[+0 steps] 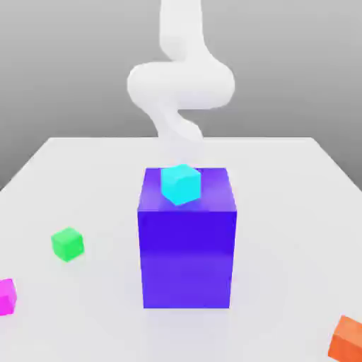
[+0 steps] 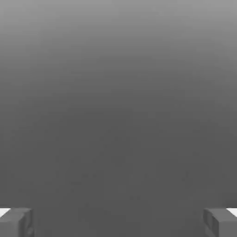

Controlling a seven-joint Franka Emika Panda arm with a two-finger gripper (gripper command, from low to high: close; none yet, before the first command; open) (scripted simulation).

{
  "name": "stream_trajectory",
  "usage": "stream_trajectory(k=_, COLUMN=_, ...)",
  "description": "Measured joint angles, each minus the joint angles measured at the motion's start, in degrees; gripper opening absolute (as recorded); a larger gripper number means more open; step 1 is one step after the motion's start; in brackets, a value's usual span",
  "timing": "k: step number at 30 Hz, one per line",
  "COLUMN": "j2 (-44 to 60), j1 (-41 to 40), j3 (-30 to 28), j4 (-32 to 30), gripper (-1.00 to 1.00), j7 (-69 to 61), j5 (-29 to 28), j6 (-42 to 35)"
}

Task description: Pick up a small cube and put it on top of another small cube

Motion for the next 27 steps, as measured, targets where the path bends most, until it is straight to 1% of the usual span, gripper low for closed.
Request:
stream_trajectory(k=5, j2=10.75, j1=-6.27, j3=-0.70, j4=-0.61, gripper=0.00, j7=7.13, j5=-2.45, j6=3.60)
stream_trajectory(k=10, j2=21.15, j1=-11.44, j3=-2.59, j4=-1.19, gripper=0.00, j7=13.63, j5=-4.27, j6=7.07)
stream_trajectory(k=16, j2=33.58, j1=-16.38, j3=-6.35, j4=-1.92, gripper=0.00, j7=19.94, j5=-4.39, j6=11.35)
stream_trajectory(k=22, j2=46.08, j1=-22.90, j3=-9.00, j4=-2.70, gripper=0.00, j7=23.34, j5=-0.38, j6=15.76)
stream_trajectory(k=27, j2=56.53, j1=-27.34, j3=-9.81, j4=-3.28, gripper=0.00, j7=23.81, j5=6.27, j6=19.22)
